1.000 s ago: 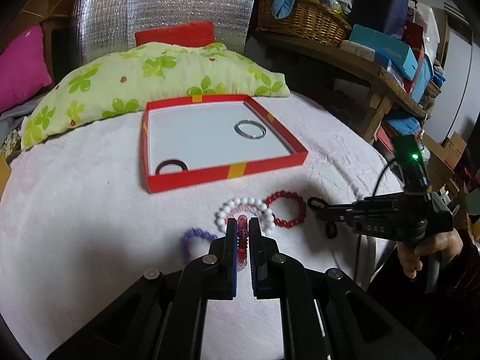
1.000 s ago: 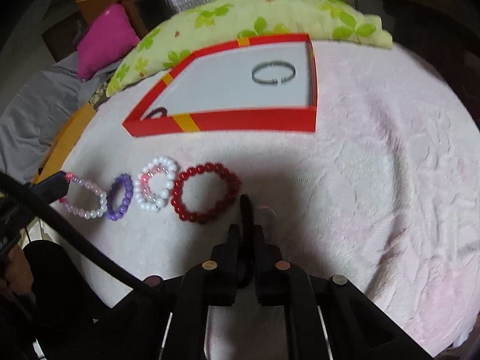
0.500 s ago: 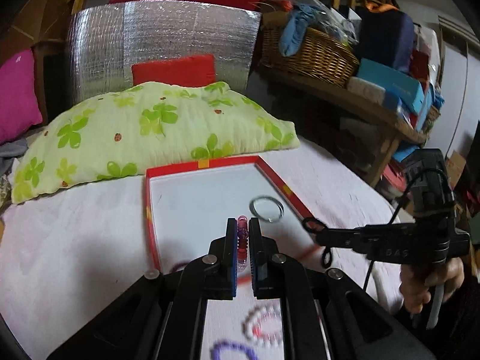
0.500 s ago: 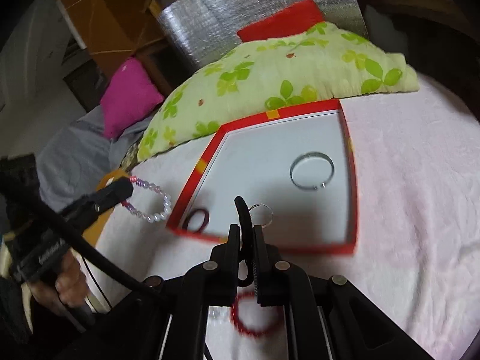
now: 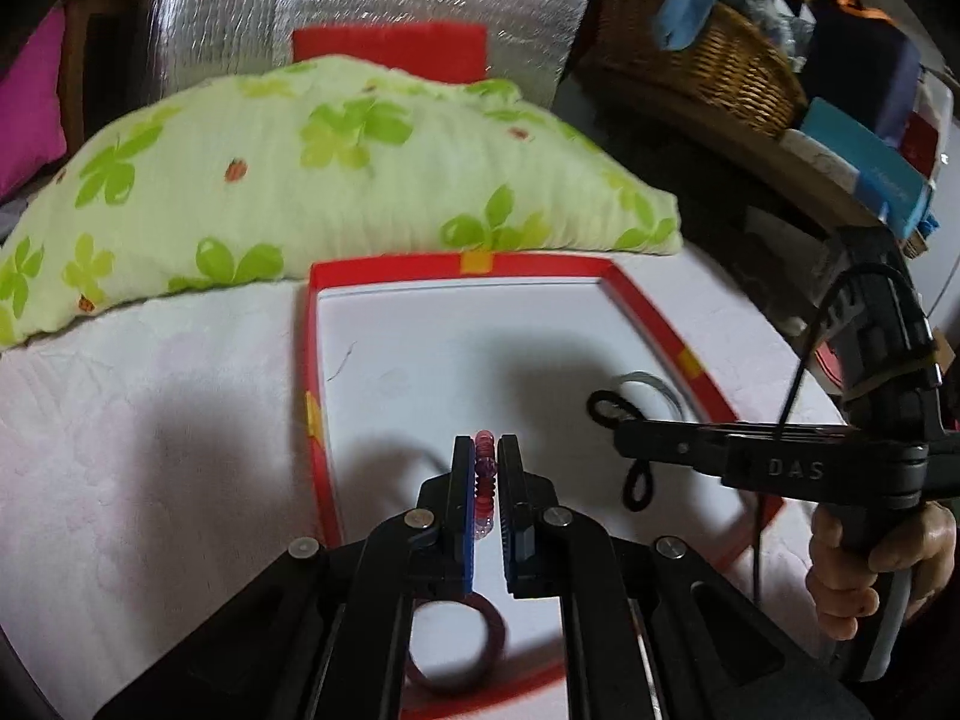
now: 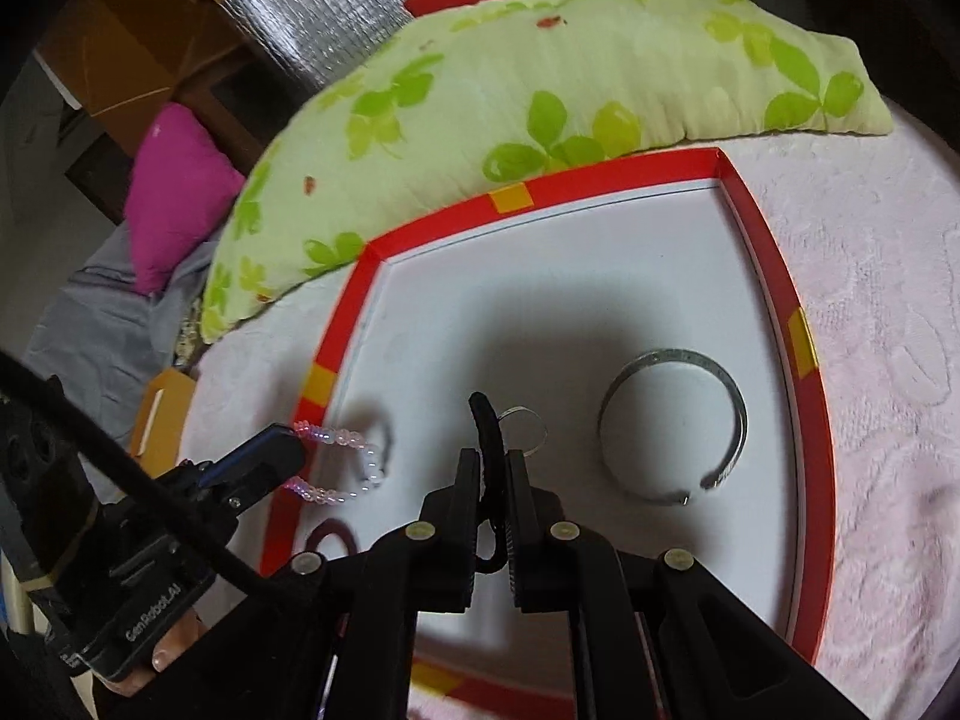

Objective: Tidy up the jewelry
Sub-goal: 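Carry both items into the red box and open both tools, then withdraw both tools from the box toward the remaining bracelets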

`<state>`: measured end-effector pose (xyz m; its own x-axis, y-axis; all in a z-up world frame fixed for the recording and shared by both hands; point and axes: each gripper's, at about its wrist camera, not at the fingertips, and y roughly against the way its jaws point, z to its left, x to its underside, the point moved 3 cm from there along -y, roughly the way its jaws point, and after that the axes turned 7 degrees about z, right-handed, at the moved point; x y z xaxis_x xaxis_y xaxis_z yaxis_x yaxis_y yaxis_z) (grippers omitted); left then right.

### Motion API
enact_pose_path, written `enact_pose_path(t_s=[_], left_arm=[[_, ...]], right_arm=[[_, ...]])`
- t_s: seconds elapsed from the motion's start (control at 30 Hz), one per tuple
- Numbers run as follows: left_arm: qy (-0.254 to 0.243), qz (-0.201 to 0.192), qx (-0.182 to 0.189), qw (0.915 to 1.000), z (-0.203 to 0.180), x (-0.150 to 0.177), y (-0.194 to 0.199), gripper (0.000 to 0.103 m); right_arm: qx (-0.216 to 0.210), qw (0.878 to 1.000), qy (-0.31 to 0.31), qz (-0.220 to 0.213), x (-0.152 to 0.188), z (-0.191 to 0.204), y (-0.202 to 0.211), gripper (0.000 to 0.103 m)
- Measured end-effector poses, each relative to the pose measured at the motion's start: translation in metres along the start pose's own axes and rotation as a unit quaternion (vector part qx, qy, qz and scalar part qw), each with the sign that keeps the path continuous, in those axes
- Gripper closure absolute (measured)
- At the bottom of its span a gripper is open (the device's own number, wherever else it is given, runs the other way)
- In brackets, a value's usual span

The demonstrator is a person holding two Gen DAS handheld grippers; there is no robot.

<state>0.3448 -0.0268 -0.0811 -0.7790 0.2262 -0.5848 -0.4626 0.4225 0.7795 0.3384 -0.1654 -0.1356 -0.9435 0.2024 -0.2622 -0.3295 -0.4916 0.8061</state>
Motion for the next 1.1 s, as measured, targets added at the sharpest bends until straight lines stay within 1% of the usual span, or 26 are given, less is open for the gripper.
enact_pose_path(t_s=[0.03,0.13,0.2,0.27,0.33,0.37,0.47,0.5,0.57,0.63,0.7,0.8,1.03,1.1], left_arm=[[0.005,0.002,-0.001,1.0,0.003,-0.002,-0.004,0.096],[0.012,0.003,0.001,0.9999,0.007,-0.005,-0.008,0.096],[0.005,0.004,0.0,1.0,0.004,-0.006,-0.008,0.092],[0.0,0.006,-0.009,0.9999,0.003,-0.005,-0.008,0.088],[0.006,0.006,-0.012,0.9999,0.004,-0.004,-0.007,0.072],[0.009,0.002,-0.016,0.9998,0.005,-0.003,-0.005,0.071],[0.004,-0.006,-0.031,0.9995,0.004,0.002,0.006,0.068],[0.002,-0.01,-0.035,0.9993,0.005,0.003,0.01,0.067],[0.002,-0.018,-0.046,0.9988,0.007,0.006,0.019,0.062],[0.009,-0.026,-0.056,0.9981,0.011,0.011,0.029,0.053],[0.018,-0.027,-0.063,0.9975,0.016,0.016,0.036,0.05],[0.03,-0.018,-0.061,0.9975,0.023,0.025,0.043,0.048],[0.05,0.012,-0.049,0.9975,0.021,0.053,0.046,0.048],[0.055,0.018,-0.036,0.9977,0.017,0.061,0.047,0.048]], right_arm=[[0.0,1.0,-0.005,0.002,-0.001,-0.002,-0.003,0.091],[-0.007,1.0,-0.017,0.006,-0.004,-0.007,-0.006,0.09],[-0.019,1.0,-0.023,0.002,-0.006,-0.007,-0.003,0.085],[-0.027,0.999,-0.021,-0.013,-0.007,-0.006,0.004,0.083],[-0.047,0.998,-0.022,-0.022,-0.007,-0.004,0.01,0.083],[-0.053,0.998,-0.02,-0.028,-0.007,-0.003,0.014,0.083],[-0.046,0.998,-0.014,-0.05,-0.004,-0.002,0.03,0.083],[-0.05,0.997,-0.015,-0.06,-0.003,-0.003,0.038,0.083],[-0.054,0.996,-0.02,-0.074,-0.002,-0.008,0.051,0.083],[-0.055,0.994,-0.03,-0.087,-0.001,-0.018,0.064,0.083],[-0.053,0.994,-0.039,-0.091,0.002,-0.026,0.073,0.083],[-0.026,0.995,-0.057,-0.082,0.011,-0.041,0.08,0.082],[-0.009,0.994,-0.082,-0.065,0.036,-0.071,0.089,0.082],[-0.004,0.994,-0.087,-0.059,0.045,-0.076,0.091,0.082]])
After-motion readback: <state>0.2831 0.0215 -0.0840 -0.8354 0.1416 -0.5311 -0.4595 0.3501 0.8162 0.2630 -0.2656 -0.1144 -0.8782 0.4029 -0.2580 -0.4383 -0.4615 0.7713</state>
